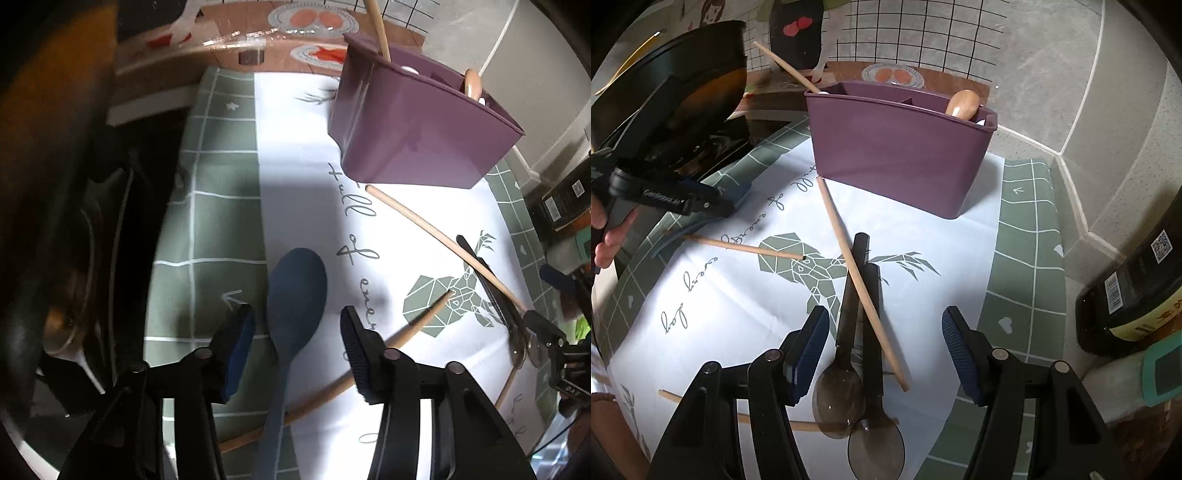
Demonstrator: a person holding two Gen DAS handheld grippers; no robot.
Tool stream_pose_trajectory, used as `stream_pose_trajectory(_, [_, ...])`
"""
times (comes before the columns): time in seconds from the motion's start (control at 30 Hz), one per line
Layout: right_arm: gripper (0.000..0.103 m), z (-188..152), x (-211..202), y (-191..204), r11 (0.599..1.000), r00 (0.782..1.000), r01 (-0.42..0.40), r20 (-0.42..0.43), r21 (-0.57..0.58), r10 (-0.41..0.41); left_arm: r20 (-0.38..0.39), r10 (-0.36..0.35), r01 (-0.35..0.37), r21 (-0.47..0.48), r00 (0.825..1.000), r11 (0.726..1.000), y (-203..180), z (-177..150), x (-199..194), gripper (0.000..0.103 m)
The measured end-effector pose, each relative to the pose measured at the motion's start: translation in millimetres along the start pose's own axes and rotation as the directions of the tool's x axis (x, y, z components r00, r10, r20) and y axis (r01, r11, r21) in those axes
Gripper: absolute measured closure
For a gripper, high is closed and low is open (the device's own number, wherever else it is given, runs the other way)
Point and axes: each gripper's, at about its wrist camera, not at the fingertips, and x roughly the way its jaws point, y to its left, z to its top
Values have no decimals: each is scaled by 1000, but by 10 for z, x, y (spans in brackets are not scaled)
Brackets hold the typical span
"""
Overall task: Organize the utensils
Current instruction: 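Lower the left tool to the blue spoon while the right tool lowers to a chopstick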
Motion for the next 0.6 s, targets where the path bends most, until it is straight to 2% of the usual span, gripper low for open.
stream_pose_trajectory(0.07, [42,37,-6,10,1000,1000,-23,3,-8,23,-8,4,-4,11,1000,1000,-47,3,52,56])
stream_pose_trajectory(0.17, [42,154,8,52,998,999,-51,13,-33,51,-3,6,-6,17,1000,1000,-92,14,79,66])
stream_pose_trajectory(0.37, [45,545,287,176,988,991,-134,-22,-74,133,53,-10,12,-36,999,999,-157,-5,-29,67])
stream_pose_trajectory(0.5, [46,794,596,278,983,987,-149,-76,-108,142,113,-26,34,-75,993,997,-239,-91,-240,67])
stream_pose_trajectory(0.6, [60,918,871,382,979,984,-143,-130,-144,124,151,-25,39,-87,988,995,-306,-154,-408,67])
